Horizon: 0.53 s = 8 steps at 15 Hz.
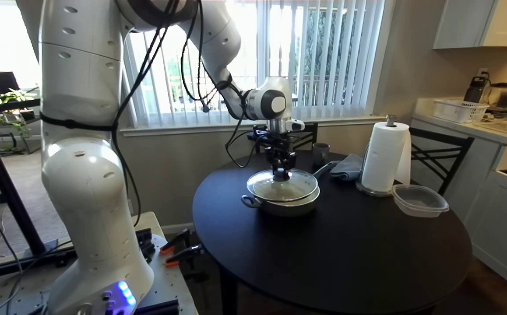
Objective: Place the lid on the pan
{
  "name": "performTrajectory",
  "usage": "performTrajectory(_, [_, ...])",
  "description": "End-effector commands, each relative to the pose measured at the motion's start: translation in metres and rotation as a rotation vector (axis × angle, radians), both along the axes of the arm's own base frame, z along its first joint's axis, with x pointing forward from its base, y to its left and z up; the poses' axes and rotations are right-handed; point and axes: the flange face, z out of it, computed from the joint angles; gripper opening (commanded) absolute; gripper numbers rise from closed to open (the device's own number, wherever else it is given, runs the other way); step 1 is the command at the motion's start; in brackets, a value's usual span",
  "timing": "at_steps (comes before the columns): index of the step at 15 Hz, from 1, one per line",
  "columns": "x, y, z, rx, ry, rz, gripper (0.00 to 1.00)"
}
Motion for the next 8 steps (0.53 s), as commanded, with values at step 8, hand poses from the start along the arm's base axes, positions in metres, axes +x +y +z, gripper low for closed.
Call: performTrajectory(8, [0.042,0.013,-0.004,0.066,0.039,-0.007,0.33])
